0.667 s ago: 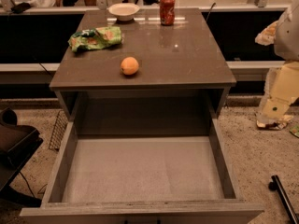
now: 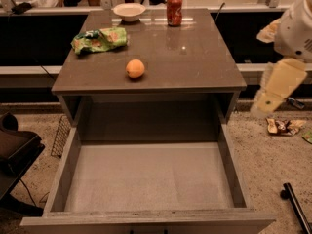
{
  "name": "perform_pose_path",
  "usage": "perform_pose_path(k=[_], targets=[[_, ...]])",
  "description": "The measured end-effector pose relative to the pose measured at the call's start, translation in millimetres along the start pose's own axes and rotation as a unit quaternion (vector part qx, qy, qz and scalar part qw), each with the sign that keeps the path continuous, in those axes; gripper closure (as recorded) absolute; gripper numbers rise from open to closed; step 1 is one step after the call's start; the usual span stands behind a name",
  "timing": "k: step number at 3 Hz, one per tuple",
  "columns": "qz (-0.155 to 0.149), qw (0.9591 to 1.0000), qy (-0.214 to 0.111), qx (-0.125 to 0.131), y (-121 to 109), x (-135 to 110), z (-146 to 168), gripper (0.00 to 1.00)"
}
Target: Place orange into top drawer
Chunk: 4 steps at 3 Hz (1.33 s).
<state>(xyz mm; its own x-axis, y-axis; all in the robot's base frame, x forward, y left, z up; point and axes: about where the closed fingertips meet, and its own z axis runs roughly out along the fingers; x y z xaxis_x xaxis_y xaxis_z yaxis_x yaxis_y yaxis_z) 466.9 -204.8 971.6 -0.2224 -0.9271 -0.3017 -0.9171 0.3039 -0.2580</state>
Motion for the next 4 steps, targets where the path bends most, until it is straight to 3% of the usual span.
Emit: perform_pose_path(k=[1, 2, 3, 4], targets=[[0.020, 0.9951, -0.097, 0.003, -25, -21, 40, 0.00], [0.047, 0.9782, -0.202, 0.011, -40, -44, 71, 0.00], [0.062, 0.9525, -0.296, 0.035, -46, -66, 86, 0.00], [0.106, 0.9263, -0.350, 0.091, -55, -86, 91, 0.00]])
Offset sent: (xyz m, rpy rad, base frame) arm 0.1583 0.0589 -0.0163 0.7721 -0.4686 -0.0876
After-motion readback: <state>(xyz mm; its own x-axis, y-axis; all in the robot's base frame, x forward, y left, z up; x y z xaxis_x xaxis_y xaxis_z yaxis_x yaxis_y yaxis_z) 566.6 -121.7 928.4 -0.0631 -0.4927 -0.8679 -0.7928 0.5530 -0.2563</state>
